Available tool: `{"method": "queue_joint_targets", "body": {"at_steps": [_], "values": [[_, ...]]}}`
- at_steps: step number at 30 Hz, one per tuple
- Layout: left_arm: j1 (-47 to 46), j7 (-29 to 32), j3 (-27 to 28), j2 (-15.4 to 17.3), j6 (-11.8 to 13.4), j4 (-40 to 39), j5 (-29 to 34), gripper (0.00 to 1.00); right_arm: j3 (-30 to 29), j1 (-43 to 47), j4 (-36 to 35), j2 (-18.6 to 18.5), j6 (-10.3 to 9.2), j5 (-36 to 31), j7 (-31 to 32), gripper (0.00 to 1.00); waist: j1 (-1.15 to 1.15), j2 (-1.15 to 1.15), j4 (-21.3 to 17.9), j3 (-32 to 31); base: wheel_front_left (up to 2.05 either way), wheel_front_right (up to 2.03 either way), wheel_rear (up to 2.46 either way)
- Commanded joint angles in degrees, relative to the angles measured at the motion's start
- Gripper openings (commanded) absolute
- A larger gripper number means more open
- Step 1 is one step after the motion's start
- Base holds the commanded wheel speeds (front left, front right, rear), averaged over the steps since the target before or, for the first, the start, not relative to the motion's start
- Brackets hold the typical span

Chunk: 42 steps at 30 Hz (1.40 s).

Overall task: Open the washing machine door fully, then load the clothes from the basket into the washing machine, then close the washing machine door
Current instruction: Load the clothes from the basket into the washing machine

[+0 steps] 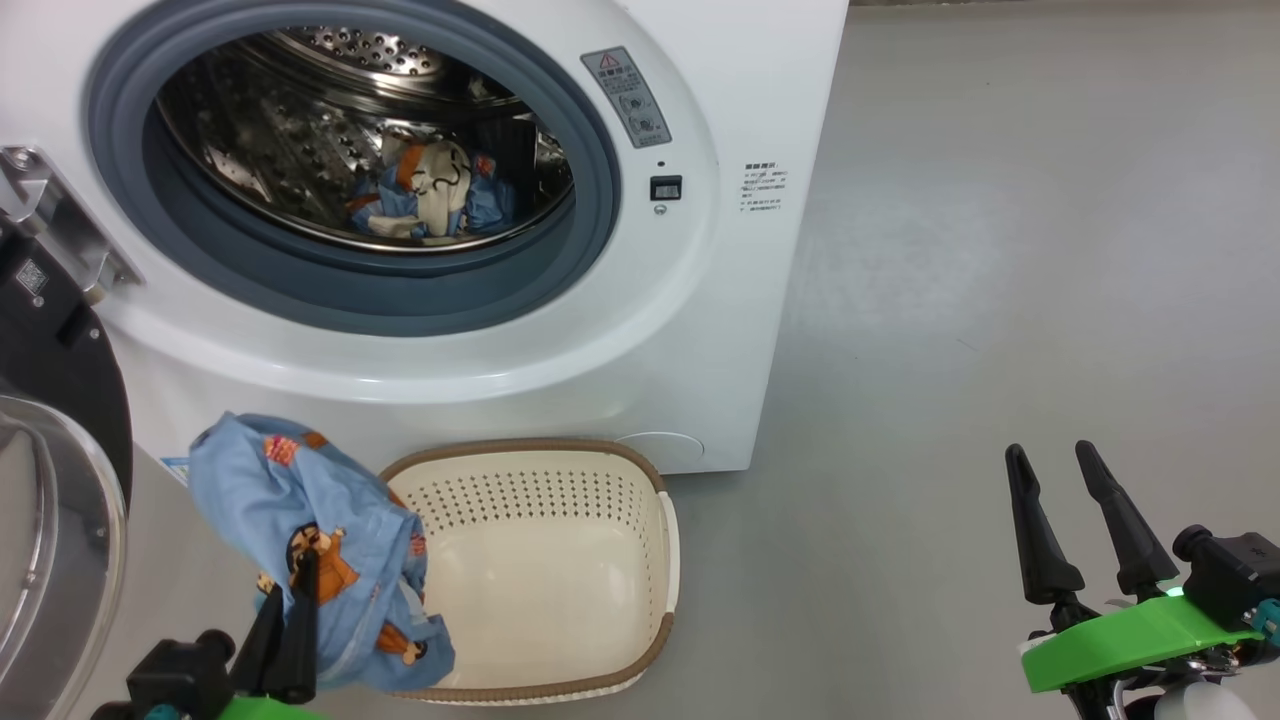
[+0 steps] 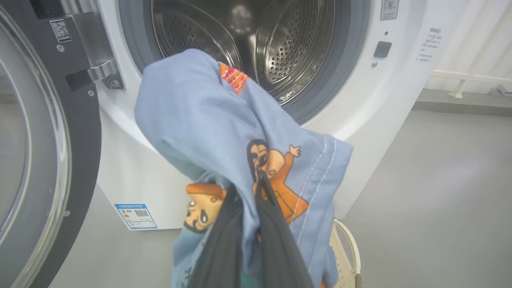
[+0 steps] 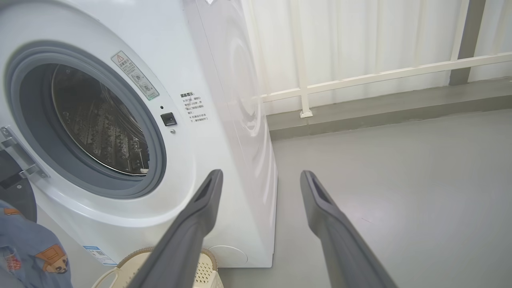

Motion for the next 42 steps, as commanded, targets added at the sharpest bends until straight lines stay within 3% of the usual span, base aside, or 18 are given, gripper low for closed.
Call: {"method": "queue_joint_targets", "body": {"at_steps": [1, 11, 23, 32, 42], "values": [[-0.1, -0.8, 2.6, 0.6, 0.0, -2.6, 0.8, 0.00, 1.1, 0.2, -1.4, -1.1, 0.32, -0.1, -0.4, 1.00, 0.00, 0.00, 0.1, -0.1, 0.00, 0.00, 0.00], [1.9, -0.8, 5.4, -1.5, -1.3, -5.8, 3.0, 0.00, 1.2, 0.1, -1.5, -1.1, 0.32, -0.1, -0.4, 1.00, 0.00, 0.00, 0.2, 0.8, 0.00, 0.00, 0.00], [-2.4, -0.8, 7.0, -2.4, -2.5, -5.6, 4.8, 0.00, 0.3, -2.2, -2.3, -0.4, 0.32, -0.1, -0.4, 1.00, 0.00, 0.00, 0.1, 6.8, 0.00, 0.00, 0.00], [-13.7, -0.8, 7.0, -2.6, -3.2, -4.2, 5.9, 0.00, 0.2, -6.9, -3.5, -0.3, 0.32, -0.5, -0.4, 1.00, 0.00, 0.00, -0.2, 15.6, 0.00, 0.00, 0.00], [-33.0, -0.8, 7.4, 0.7, -3.6, 0.2, 7.4, 0.00, 0.5, -12.7, -3.8, 1.6, 0.32, -0.5, -0.4, 1.00, 0.00, 0.00, -3.1, 22.8, 0.00, 0.00, 0.00]]}}
